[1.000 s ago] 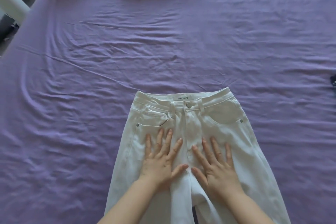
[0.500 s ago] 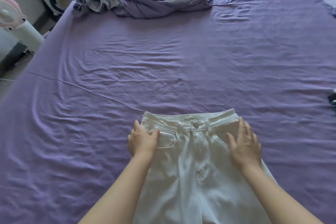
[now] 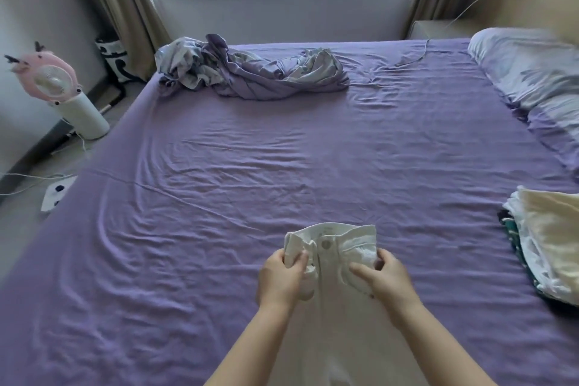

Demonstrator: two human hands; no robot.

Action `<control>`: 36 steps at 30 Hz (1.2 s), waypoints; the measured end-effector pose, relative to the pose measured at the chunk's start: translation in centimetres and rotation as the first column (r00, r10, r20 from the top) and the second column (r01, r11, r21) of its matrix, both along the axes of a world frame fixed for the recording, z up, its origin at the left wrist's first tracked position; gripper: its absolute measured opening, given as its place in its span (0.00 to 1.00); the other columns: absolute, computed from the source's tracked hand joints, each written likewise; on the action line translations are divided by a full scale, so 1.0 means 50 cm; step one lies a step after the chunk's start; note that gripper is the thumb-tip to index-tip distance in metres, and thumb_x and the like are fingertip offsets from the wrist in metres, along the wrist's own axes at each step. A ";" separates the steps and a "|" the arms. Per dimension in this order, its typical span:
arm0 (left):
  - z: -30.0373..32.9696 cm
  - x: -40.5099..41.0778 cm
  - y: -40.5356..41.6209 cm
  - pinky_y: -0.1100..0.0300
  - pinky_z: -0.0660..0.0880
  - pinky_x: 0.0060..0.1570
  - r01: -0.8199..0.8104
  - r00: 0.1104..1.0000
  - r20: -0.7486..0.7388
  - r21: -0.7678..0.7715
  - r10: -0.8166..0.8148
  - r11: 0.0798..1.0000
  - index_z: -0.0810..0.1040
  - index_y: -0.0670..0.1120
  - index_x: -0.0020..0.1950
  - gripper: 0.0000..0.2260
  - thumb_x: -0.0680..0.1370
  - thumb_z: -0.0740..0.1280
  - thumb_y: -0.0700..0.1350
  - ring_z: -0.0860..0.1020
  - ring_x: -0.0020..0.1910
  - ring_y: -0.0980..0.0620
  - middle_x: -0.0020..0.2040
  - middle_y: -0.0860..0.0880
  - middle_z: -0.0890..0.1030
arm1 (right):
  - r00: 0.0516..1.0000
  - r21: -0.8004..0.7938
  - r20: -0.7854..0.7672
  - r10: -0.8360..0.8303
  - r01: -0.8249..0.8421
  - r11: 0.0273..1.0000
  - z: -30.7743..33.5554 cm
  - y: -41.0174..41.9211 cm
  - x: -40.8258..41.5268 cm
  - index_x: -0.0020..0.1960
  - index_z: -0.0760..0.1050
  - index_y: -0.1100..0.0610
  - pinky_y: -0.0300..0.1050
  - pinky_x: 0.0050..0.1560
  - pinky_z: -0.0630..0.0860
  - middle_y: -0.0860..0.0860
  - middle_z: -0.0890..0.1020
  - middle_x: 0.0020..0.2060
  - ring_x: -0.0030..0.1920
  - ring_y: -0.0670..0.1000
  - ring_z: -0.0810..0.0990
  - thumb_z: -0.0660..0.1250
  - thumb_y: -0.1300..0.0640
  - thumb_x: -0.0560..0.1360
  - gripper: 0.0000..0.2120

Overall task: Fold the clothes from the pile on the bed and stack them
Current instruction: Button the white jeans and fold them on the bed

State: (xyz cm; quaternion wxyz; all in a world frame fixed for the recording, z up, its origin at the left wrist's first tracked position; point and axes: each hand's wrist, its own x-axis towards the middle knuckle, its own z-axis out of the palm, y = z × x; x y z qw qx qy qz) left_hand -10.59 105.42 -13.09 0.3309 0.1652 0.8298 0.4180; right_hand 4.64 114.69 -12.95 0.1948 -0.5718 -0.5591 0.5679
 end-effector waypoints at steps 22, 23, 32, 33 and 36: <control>0.526 0.273 -0.269 0.64 0.76 0.36 -0.023 0.999 -0.021 0.490 0.038 0.872 0.78 0.40 0.47 0.11 0.75 0.69 0.48 0.81 0.36 0.56 0.39 0.47 0.83 | 0.887 0.494 -0.253 0.386 -0.225 0.840 0.494 -0.339 0.166 0.49 0.69 0.53 0.46 0.40 0.79 0.47 0.82 0.36 0.36 0.43 0.81 0.68 0.54 0.74 0.09; 0.549 0.278 -0.285 0.65 0.76 0.35 -0.035 0.999 -0.010 0.513 0.047 0.858 0.78 0.39 0.48 0.11 0.76 0.69 0.47 0.81 0.35 0.57 0.39 0.47 0.83 | 0.870 0.516 -0.263 0.416 -0.238 0.823 0.512 -0.353 0.169 0.50 0.69 0.53 0.46 0.41 0.79 0.47 0.82 0.36 0.36 0.43 0.81 0.68 0.55 0.74 0.09; 0.756 0.277 -0.408 0.60 0.78 0.45 0.051 0.994 -0.110 0.560 0.013 0.827 0.75 0.43 0.52 0.24 0.68 0.73 0.61 0.81 0.42 0.56 0.44 0.47 0.81 | 0.617 0.685 -0.285 0.734 -0.405 0.606 0.672 -0.461 0.172 0.64 0.65 0.49 0.49 0.48 0.79 0.46 0.83 0.39 0.42 0.48 0.82 0.63 0.62 0.69 0.25; 0.776 0.275 -0.419 0.63 0.78 0.43 0.074 0.982 -0.188 0.536 0.034 0.841 0.75 0.44 0.52 0.25 0.66 0.75 0.60 0.81 0.41 0.57 0.44 0.48 0.81 | 0.599 0.707 -0.268 0.754 -0.410 0.576 0.691 -0.471 0.171 0.65 0.65 0.49 0.45 0.48 0.78 0.44 0.82 0.39 0.42 0.46 0.81 0.62 0.63 0.69 0.26; 0.842 0.263 -0.450 0.62 0.78 0.40 0.054 0.946 -0.286 0.611 0.156 0.790 0.76 0.46 0.47 0.12 0.72 0.74 0.51 0.80 0.40 0.55 0.41 0.50 0.81 | 0.598 0.768 -0.170 0.783 -0.417 0.486 0.756 -0.490 0.171 0.70 0.63 0.46 0.38 0.45 0.76 0.43 0.80 0.38 0.38 0.40 0.77 0.63 0.64 0.70 0.31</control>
